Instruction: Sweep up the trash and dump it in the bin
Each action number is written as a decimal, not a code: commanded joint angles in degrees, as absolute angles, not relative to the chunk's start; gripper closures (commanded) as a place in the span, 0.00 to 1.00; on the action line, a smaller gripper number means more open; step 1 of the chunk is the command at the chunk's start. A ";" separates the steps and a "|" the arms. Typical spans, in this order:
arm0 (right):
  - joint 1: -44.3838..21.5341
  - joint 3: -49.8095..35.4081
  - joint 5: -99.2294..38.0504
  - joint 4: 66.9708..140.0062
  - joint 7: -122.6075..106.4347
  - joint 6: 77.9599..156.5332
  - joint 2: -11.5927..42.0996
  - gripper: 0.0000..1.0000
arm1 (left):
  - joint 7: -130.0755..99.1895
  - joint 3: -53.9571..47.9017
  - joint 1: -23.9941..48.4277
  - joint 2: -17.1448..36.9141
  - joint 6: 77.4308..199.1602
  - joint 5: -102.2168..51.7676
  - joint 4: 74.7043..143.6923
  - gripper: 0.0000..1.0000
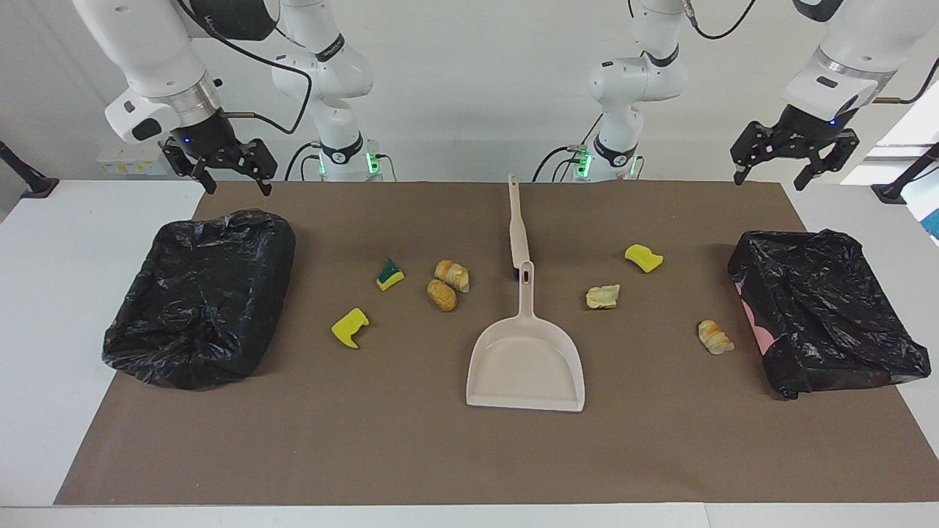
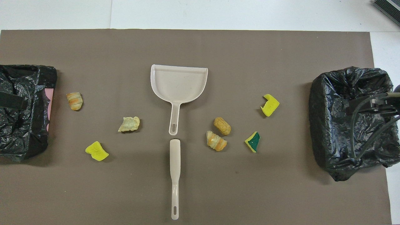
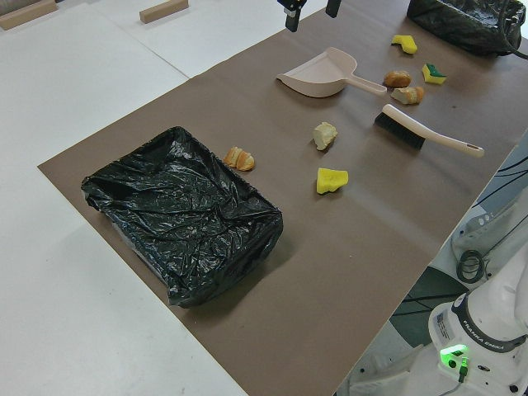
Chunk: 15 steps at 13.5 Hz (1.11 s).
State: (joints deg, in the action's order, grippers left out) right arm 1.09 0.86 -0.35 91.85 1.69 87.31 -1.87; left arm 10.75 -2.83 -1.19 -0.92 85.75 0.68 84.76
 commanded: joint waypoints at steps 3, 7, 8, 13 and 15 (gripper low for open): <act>0.88 1.41 -0.88 91.49 0.18 86.66 -1.93 0.00 | 10.72 -3.25 -1.85 -1.58 85.08 0.62 85.17 0.00; 0.88 1.41 -0.88 91.49 0.18 86.66 -1.93 0.00 | 10.63 -3.25 -1.67 -1.58 85.08 0.62 85.17 0.00; 0.88 1.41 -0.88 91.49 0.09 86.66 -1.93 0.00 | 10.63 -3.25 -1.67 -1.58 85.08 0.62 85.25 0.00; 0.88 1.41 -0.27 91.49 -0.09 86.66 -1.85 0.00 | 10.55 -3.25 -1.50 -1.76 84.03 0.62 85.25 0.00; 1.32 1.75 -0.35 91.49 -0.09 86.57 -1.93 0.00 | 10.46 -3.34 -0.97 -2.89 83.23 0.53 87.00 0.00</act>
State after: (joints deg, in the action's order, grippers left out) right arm 1.12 1.02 -0.34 91.85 1.67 87.31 -1.87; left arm 10.74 -3.09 -1.16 -1.02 84.24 0.65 84.87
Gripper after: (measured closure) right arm 0.000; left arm 0.000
